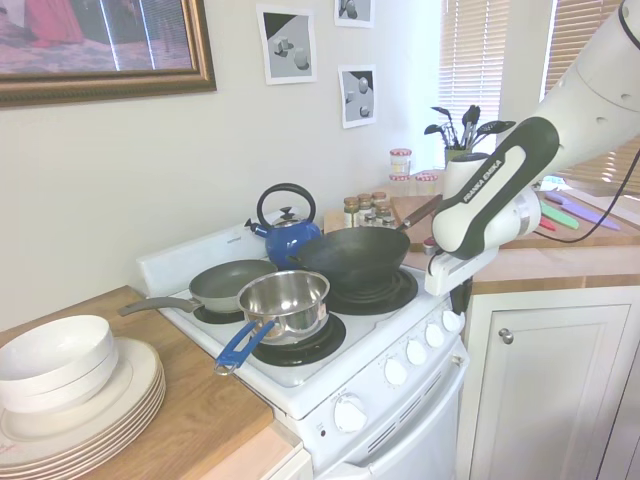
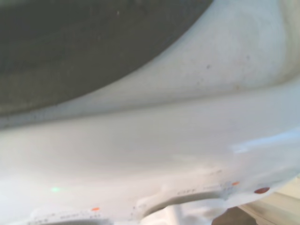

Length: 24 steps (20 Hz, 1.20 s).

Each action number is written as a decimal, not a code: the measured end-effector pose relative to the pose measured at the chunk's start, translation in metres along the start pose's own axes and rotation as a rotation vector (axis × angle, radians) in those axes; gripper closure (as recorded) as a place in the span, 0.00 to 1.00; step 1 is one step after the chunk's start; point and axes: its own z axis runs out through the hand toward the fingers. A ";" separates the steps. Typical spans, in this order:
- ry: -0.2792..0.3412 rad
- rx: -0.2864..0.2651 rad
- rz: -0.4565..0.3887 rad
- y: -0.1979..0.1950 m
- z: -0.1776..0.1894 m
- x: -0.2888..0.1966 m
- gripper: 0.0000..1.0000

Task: Turn on the stove on the bottom right

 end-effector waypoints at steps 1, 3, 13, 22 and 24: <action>0.003 0.001 0.000 0.000 -0.001 0.001 1.00; 0.011 0.006 -0.003 -0.002 -0.002 0.002 1.00; 0.015 0.006 -0.019 -0.009 -0.002 0.000 1.00; 0.005 0.001 -0.030 -0.013 -0.001 -0.003 1.00; 0.004 0.000 -0.030 -0.014 -0.001 -0.004 1.00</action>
